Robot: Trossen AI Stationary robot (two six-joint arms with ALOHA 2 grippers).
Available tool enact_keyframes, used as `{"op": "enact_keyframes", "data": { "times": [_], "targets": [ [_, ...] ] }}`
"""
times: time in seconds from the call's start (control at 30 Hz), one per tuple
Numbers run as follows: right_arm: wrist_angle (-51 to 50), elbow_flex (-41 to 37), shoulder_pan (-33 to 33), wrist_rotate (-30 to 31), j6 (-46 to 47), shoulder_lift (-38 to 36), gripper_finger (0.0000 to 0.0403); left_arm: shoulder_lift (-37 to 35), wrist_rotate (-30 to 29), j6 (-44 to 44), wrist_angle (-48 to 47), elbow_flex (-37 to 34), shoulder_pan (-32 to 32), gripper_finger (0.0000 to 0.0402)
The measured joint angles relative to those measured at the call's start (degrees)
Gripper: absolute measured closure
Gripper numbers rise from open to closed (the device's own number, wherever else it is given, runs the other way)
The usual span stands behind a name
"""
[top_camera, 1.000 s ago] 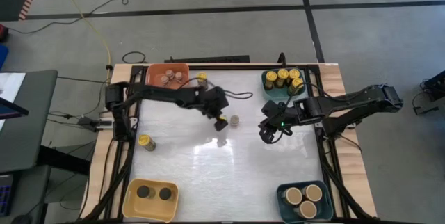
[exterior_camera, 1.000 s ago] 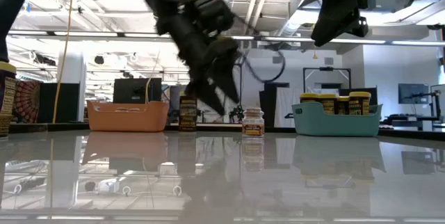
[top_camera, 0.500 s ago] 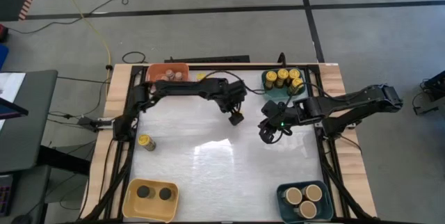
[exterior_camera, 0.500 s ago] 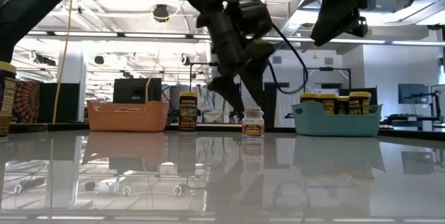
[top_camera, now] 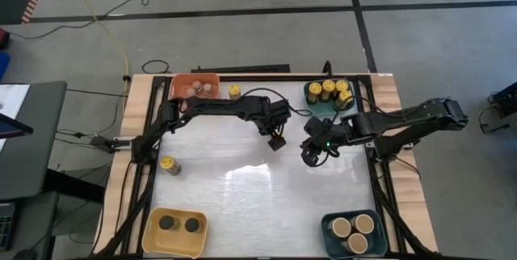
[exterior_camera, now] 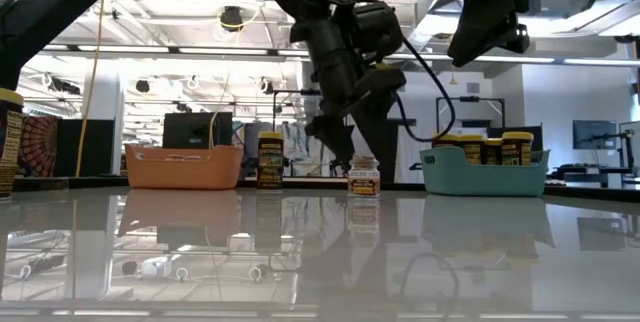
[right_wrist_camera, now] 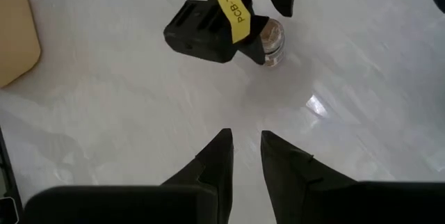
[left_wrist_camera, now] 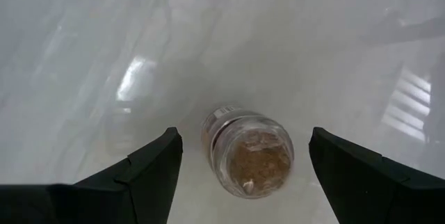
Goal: Sort spices by type
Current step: Put the brown small seasoning bottle into the orange bin
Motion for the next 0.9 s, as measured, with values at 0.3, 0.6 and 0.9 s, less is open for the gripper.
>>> {"op": "enact_keyframes", "data": {
  "times": [0.3,0.6,0.9],
  "targets": [
    [0.01,0.00,0.00,0.00,0.42,0.00,0.0300,0.01,-2.43,-0.59,-0.91,-0.55,-0.31,0.0127],
    [0.02,0.00,0.00,0.00,0.61,0.00,0.0300,0.00,-3.44,-0.57,-0.96,-0.55,-0.53,0.0144],
    [0.02,0.00,0.00,0.02,0.61,0.00,0.0300,0.00,-3.52,-0.55,-1.01,-0.57,-0.78,0.0173]
  ]
}}
